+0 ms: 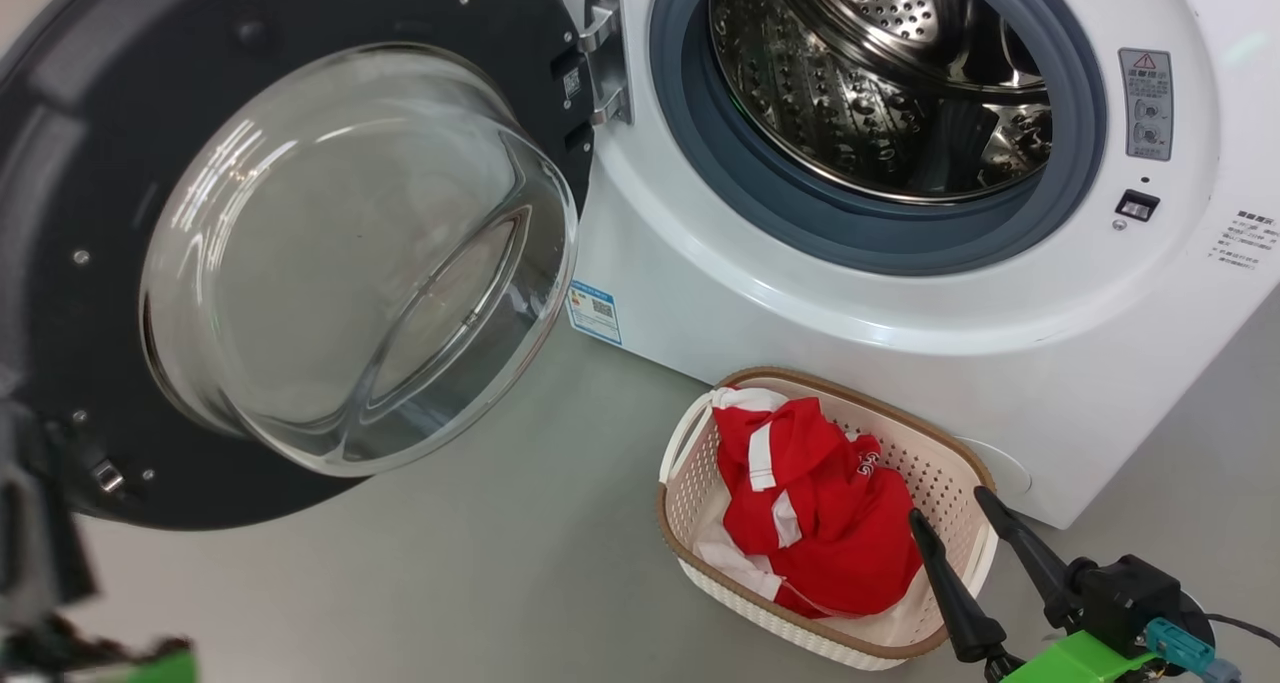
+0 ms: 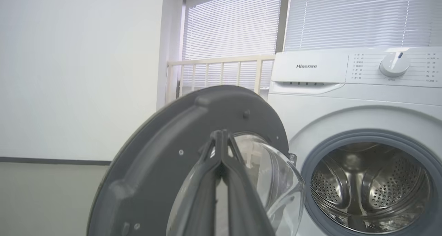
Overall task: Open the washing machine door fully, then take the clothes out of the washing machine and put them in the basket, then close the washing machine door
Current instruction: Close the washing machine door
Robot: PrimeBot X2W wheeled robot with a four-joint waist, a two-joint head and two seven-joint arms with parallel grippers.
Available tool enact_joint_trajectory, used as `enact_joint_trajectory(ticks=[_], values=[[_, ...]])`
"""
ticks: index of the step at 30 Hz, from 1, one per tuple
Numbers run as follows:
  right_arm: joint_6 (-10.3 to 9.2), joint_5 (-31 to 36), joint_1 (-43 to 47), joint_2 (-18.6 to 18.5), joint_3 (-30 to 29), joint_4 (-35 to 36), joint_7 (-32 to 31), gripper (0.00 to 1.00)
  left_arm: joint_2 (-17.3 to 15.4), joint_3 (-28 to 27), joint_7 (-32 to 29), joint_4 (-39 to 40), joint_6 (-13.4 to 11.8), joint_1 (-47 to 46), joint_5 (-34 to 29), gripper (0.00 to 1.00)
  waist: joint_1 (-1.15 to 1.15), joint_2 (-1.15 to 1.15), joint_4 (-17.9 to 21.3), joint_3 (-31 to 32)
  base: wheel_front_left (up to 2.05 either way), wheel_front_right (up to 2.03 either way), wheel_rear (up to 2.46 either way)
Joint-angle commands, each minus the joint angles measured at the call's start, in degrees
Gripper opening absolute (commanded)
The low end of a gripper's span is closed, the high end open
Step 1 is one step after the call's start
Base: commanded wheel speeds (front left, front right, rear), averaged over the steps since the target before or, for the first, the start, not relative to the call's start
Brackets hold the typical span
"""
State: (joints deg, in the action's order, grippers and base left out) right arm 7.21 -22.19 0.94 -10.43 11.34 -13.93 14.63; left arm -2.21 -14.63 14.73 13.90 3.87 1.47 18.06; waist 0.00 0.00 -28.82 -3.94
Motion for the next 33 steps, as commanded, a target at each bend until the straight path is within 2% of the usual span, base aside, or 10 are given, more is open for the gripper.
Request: enact_joint_trajectory(ticks=[1, 4, 8, 12, 17, 21, 24, 29, 32, 33], values=[[0.28, -0.32, -0.44, -0.46, 0.69, 1.50, 0.37, 1.00, -1.01, -3.44, 0.27, 2.07, 0.83, -3.11, -0.86, 0.00, 0.00, 0.00, -0.06, -0.21, 0.00, 0.00, 0.00], [0.28, -0.21, -0.30, -0.46, 0.30, 1.69, 0.37, 1.00, -3.28, -8.44, 0.27, 1.76, 2.71, -8.31, 0.22, 0.00, 0.00, 0.00, -0.13, -0.65, 0.00, 0.00, 0.00], [0.28, 0.04, -0.09, -0.41, -0.32, 2.10, 0.37, 1.00, -8.28, -12.53, 0.27, -0.82, 3.48, -15.31, 4.00, 0.00, 0.00, 0.00, -0.22, -1.25, 0.00, 0.00, 0.00], [0.28, 0.32, 0.05, -0.50, -1.18, 2.50, 0.37, 1.00, -14.96, -13.06, 0.27, -5.86, 3.58, -21.28, 9.46, 0.00, 0.00, 0.00, -0.36, -2.22, 0.00, 0.00, 0.00], [0.28, 0.74, 0.37, -0.43, -2.35, 3.00, 0.37, 1.00, -23.10, -12.45, -0.77, -17.31, 3.60, -28.30, 19.59, 0.00, 0.00, 0.00, -0.59, -3.32, 0.00, 0.00, 0.00], [0.28, 1.00, 0.41, -0.48, -2.88, 3.30, 0.37, 1.00, -28.50, -10.72, -6.34, -28.10, 3.60, -33.85, 29.01, 0.00, 0.00, 0.00, -0.76, -4.30, 0.00, 0.00, 0.00], [0.28, 1.17, 0.29, -0.64, -3.11, 3.50, 0.37, 1.00, -31.91, -8.03, -11.32, -35.35, 3.61, -36.89, 33.84, 0.00, 0.00, 0.00, -0.91, -5.17, 0.00, 0.00, 0.00], [0.28, 1.34, -0.19, -1.22, -3.45, 3.91, 0.37, 1.00, -34.30, -4.03, -20.59, -45.55, 3.61, -41.07, 41.27, 0.00, 0.00, 0.00, -1.15, -6.62, 0.00, 0.00, 0.00], [0.28, 1.41, -0.31, -1.53, -3.64, 4.07, 0.37, 1.00, -35.46, -1.74, -25.70, -50.27, 3.61, -42.46, 44.05, 0.00, 0.00, 0.00, -1.22, -7.21, 0.00, 0.00, 0.00], [0.28, 1.41, -0.31, -1.53, -3.64, 4.07, 0.37, 1.00, -35.46, -1.74, -25.70, -50.27, 3.61, -42.46, 44.05, 0.00, 0.00, 0.00, -1.22, -7.21, 0.00, 0.00, 0.00]])
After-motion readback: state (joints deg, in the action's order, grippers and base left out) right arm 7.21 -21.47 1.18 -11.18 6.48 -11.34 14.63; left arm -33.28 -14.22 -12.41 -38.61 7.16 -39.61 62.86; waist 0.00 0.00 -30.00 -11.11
